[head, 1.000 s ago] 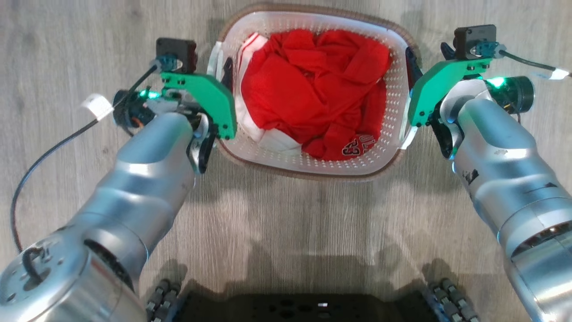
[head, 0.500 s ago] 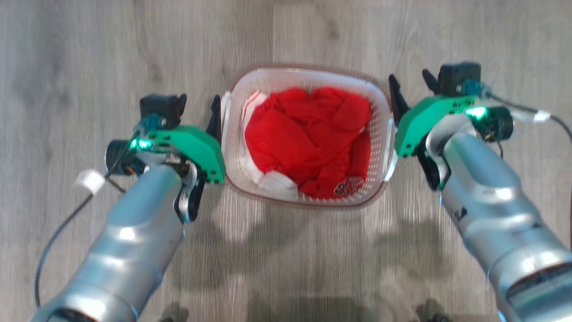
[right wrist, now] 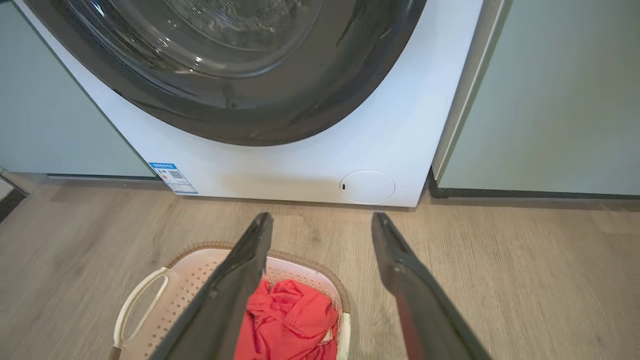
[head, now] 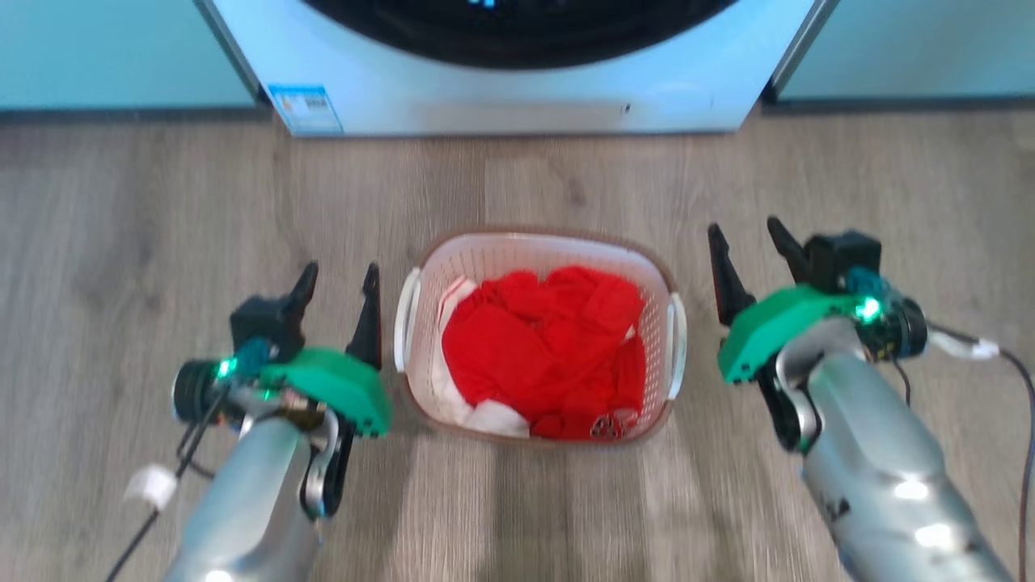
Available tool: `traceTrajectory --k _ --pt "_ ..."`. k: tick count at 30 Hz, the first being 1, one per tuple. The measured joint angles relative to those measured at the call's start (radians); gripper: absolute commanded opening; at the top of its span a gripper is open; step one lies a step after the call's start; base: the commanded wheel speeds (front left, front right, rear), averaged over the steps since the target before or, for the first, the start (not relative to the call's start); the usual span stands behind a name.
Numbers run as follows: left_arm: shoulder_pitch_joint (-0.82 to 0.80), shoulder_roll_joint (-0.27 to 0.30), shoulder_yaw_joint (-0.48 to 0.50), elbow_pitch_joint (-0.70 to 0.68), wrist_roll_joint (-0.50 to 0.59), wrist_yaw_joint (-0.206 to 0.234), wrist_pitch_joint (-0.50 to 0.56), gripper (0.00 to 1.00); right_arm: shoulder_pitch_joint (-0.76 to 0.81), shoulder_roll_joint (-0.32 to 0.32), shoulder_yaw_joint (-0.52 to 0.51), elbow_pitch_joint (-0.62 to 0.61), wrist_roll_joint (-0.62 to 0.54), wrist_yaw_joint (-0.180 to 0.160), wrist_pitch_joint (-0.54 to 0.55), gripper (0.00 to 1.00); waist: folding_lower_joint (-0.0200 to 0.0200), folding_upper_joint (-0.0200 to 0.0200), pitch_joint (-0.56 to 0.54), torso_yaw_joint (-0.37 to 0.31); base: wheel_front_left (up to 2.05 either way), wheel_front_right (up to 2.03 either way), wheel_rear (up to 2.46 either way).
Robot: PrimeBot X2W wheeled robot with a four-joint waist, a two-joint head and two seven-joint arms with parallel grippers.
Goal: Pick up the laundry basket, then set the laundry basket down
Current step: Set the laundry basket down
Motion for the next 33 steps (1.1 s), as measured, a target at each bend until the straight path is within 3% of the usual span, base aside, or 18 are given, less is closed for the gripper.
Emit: traceTrajectory --k 15,33 --pt "0.311 -0.043 0.198 -0.258 0.153 -0.044 0.000 1.00 0.316 0.006 -0.047 -0.374 -0.030 0.000 0.000 1.00 0.0000 -0.0001 -0.174 -0.028 0.00 0.00 0.00" --pt "0.492 -0.053 0.283 -0.429 0.199 -0.050 0.000 1.00 0.490 0.011 -0.108 -0.521 -0.069 0.000 0.000 1.00 0.0001 -0.0001 -0.226 -0.068 0.00 0.00 0.00"
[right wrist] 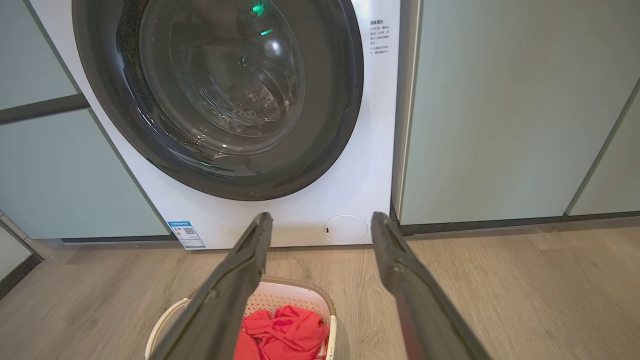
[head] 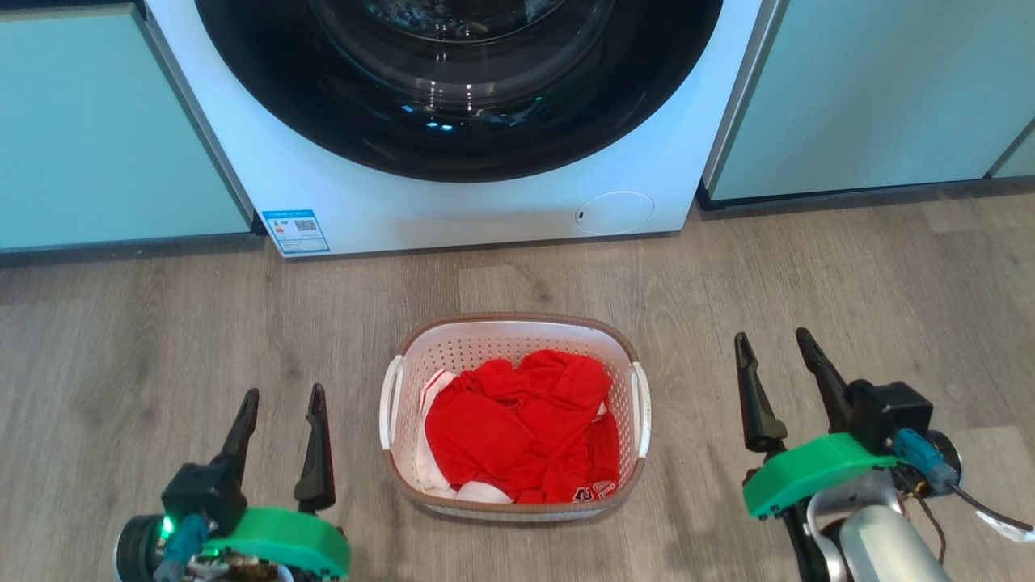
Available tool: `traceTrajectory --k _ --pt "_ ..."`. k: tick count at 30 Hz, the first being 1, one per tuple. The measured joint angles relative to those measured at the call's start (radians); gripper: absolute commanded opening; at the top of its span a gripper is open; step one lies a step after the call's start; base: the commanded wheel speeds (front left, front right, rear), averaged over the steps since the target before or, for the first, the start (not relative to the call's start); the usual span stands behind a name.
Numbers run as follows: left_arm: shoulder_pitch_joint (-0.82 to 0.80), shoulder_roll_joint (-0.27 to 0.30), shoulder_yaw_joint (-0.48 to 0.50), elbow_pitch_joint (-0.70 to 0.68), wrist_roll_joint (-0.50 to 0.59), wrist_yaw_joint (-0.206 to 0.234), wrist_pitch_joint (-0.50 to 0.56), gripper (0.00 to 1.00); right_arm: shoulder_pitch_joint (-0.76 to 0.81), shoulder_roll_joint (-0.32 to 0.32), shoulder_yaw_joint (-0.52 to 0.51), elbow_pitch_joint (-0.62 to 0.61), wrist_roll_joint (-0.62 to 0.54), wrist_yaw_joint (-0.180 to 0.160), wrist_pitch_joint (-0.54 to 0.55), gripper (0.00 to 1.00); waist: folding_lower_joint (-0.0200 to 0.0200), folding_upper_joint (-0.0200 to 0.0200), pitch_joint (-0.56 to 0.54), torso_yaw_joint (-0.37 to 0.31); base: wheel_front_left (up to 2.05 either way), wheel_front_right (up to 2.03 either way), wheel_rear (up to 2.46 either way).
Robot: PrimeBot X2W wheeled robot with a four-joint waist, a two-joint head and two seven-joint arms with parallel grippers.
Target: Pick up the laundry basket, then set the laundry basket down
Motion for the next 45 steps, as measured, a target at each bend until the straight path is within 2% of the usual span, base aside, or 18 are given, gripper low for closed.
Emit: traceTrajectory --k 35,36,41,45 --pt "0.031 -0.001 0.023 -0.036 0.007 0.018 0.000 1.00 0.025 0.001 -0.029 -0.012 0.000 0.000 0.000 1.00 0.0002 0.0000 -0.018 -0.005 0.00 0.00 0.00" --pt "0.031 -0.001 0.022 -0.036 0.007 0.017 0.000 0.00 0.025 0.001 -0.029 -0.012 0.000 0.000 0.000 0.00 0.0001 0.0000 -0.019 -0.005 0.00 0.00 0.00" --pt "0.044 -0.001 0.022 0.045 0.007 0.016 0.005 0.00 0.053 0.001 -0.019 0.067 0.002 0.000 0.002 0.00 0.0002 0.0000 -0.019 -0.005 0.00 0.00 0.00" --pt "0.059 -0.001 0.022 0.061 -0.033 0.016 0.013 0.00 0.079 0.001 -0.019 0.079 0.037 0.000 0.011 0.00 0.0002 0.0000 -0.021 -0.004 0.00 0.00 0.00"
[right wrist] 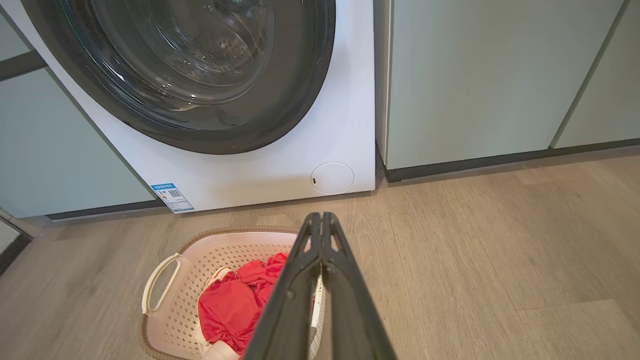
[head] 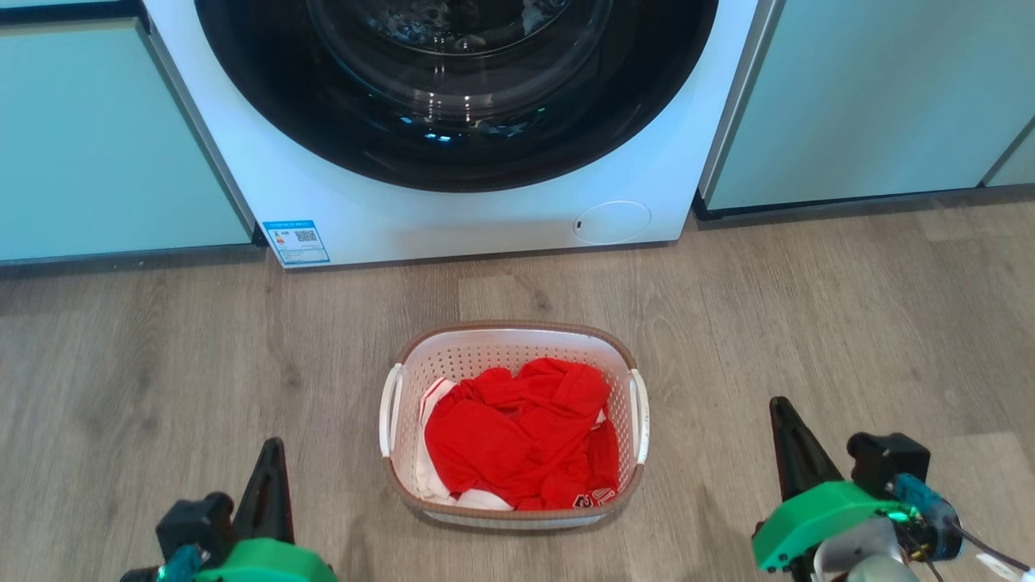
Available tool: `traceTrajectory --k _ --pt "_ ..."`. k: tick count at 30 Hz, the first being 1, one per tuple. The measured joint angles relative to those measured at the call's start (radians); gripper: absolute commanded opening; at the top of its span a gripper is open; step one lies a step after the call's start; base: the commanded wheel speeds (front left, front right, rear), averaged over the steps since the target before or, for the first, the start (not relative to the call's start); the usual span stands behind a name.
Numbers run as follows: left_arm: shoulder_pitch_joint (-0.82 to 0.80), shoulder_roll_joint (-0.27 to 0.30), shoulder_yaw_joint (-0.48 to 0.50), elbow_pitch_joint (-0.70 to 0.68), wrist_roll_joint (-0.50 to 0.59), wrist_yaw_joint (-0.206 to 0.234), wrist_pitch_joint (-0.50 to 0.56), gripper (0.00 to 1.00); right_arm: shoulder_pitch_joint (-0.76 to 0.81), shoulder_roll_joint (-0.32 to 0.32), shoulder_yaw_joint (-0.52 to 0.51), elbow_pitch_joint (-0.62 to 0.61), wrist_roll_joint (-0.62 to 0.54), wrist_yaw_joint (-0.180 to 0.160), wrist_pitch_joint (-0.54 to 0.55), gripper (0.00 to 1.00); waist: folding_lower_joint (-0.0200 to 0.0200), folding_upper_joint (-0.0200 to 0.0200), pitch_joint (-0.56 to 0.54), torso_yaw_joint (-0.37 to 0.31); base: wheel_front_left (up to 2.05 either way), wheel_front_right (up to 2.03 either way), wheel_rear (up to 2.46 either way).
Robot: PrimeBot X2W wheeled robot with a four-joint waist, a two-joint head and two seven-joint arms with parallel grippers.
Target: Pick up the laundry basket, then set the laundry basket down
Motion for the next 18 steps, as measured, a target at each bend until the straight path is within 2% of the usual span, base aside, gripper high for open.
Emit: traceTrajectory --k 18 --pt "-0.015 0.001 0.006 0.011 -0.207 -0.019 0.037 0.00 -0.002 -0.002 -0.018 -0.001 0.196 0.000 0.035 0.00 0.0000 0.0000 -0.006 0.007 0.00 0.00 0.00"
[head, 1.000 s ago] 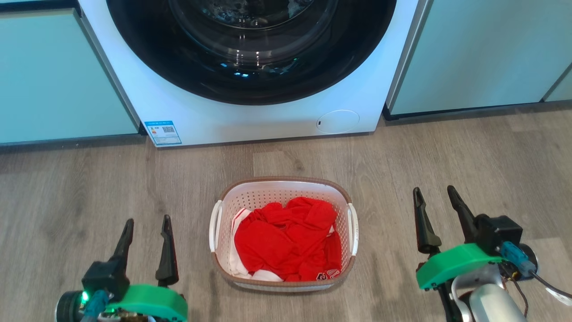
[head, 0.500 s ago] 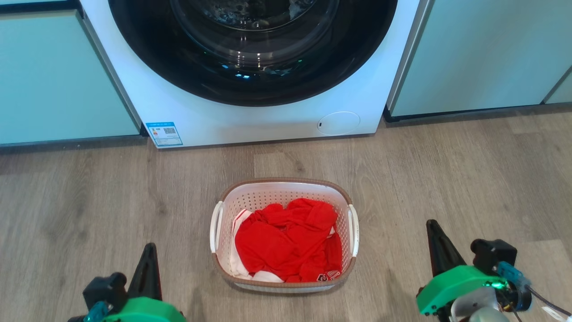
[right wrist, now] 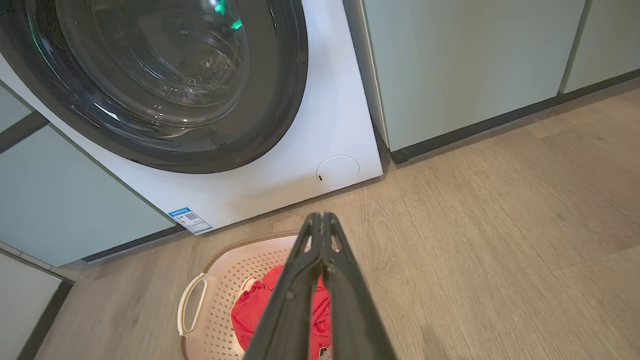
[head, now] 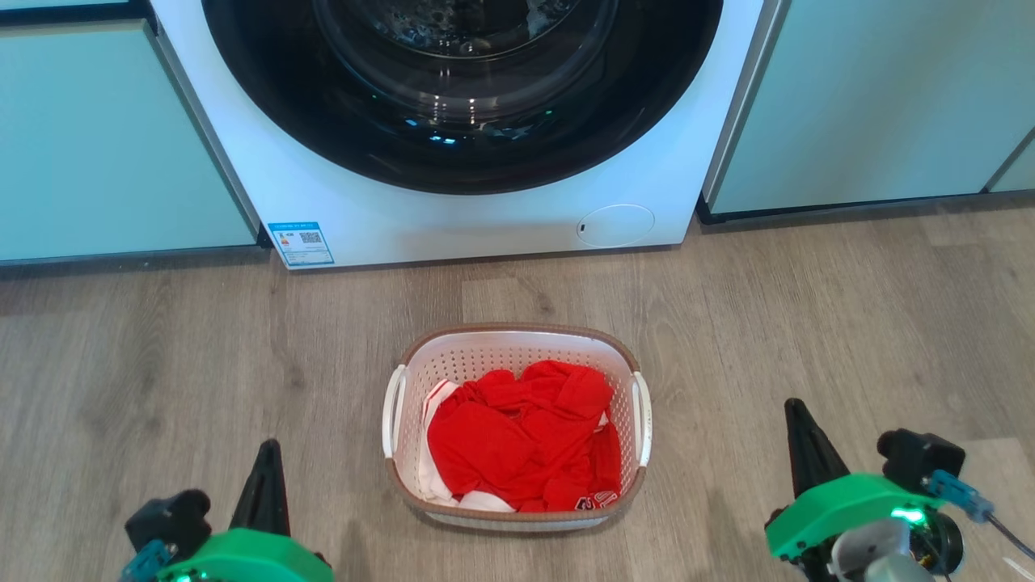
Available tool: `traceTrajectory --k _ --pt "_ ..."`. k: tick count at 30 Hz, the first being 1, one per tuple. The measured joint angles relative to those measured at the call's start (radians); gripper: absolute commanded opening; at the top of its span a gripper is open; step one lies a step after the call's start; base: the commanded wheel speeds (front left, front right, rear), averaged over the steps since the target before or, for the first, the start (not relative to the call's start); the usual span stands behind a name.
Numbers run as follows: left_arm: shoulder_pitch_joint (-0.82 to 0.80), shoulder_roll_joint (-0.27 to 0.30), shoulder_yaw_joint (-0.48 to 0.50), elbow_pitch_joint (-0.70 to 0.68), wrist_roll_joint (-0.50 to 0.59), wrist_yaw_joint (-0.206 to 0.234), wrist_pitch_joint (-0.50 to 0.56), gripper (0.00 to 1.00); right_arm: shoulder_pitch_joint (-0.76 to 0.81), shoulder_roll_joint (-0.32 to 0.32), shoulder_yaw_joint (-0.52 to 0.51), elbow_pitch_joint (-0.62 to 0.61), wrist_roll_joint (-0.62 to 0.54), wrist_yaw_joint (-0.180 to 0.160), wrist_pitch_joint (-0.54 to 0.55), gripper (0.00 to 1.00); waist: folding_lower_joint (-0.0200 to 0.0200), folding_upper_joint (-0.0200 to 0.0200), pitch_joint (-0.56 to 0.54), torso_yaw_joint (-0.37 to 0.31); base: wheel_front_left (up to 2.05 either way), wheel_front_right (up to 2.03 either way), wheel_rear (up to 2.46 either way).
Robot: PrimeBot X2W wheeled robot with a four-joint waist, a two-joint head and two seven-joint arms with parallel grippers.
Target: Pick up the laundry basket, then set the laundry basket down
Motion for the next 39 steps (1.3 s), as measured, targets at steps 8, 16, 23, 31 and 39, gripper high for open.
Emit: traceTrajectory --k 8,16,23,31,39 --pt "-0.018 0.001 0.004 0.013 -0.107 -0.008 0.021 0.00 -0.001 -0.001 -0.015 -0.001 0.102 0.000 0.021 0.00 0.0000 0.0000 -0.003 0.003 0.00 0.00 0.00" --pt "-0.027 0.002 0.008 0.016 -0.200 -0.025 0.043 0.00 -0.005 -0.002 -0.025 -0.002 0.191 0.000 0.042 0.00 0.0000 0.0000 -0.006 0.007 0.00 0.00 0.00" --pt "-0.045 0.002 0.016 0.020 -0.281 -0.031 0.061 0.00 -0.006 -0.003 -0.043 -0.005 0.269 0.000 0.060 0.00 0.0000 0.0000 -0.008 0.009 0.00 0.00 0.00" --pt "-0.050 0.003 0.033 0.024 -0.375 -0.042 0.081 0.00 -0.021 -0.006 -0.053 -0.008 0.356 0.000 0.080 0.00 0.0000 0.0000 -0.011 0.012 0.00 0.00 0.00" --pt "-0.068 0.003 0.037 0.027 -0.457 -0.051 0.097 0.00 -0.021 -0.007 -0.068 -0.008 0.434 0.000 0.100 0.00 0.0000 0.0000 -0.013 0.015 0.00 0.00 0.00"
